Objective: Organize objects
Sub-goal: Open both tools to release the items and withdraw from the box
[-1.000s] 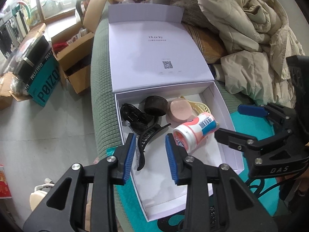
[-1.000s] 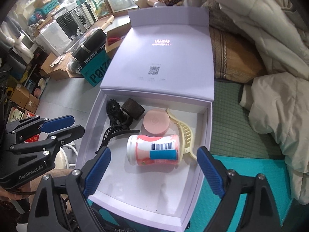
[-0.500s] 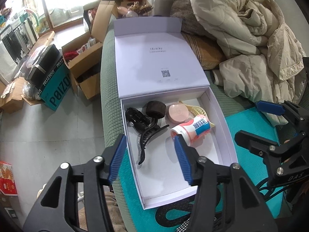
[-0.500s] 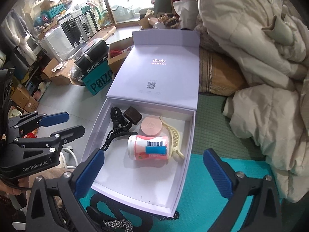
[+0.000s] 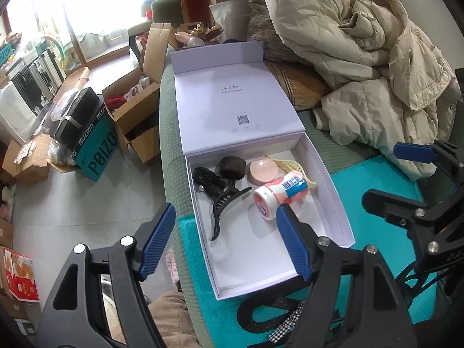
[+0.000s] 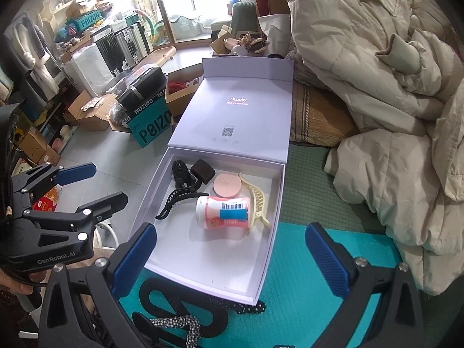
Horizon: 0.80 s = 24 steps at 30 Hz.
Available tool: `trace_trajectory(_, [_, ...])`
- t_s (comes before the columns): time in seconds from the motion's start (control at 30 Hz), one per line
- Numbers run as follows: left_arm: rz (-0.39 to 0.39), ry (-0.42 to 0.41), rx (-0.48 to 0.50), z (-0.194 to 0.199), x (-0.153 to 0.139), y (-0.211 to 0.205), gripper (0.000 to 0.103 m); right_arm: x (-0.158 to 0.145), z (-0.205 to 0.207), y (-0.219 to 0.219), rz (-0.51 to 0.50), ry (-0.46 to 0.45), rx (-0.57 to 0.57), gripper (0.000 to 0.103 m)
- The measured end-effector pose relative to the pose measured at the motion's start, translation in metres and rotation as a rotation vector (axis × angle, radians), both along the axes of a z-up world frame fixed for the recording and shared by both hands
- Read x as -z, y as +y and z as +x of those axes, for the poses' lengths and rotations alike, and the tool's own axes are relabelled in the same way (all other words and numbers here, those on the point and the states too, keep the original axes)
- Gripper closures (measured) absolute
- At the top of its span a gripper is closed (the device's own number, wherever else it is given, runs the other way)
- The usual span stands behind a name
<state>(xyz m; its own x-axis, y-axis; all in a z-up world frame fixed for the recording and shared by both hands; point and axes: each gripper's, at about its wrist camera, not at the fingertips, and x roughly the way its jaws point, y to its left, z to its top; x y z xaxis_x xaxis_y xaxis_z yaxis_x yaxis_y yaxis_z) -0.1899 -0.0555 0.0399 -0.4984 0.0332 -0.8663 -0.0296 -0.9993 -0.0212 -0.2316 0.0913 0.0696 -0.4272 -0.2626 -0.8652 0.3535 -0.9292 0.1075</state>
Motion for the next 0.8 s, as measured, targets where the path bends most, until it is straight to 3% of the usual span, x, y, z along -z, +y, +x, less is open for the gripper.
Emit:
trace_trajectory(0.13, [0.04, -0.026, -0.007, 0.008, 0.002, 0.001, 0.032, -0.001, 0.01, 0.004, -0.003, 0.001, -0.002, 0.0])
trace_trajectory(0.8, [0.081, -0.058, 0.013, 0.057, 0.011, 0.021, 0.032, 0.01, 0.053, 0.017, -0.009, -0.033, 0.002, 0.0])
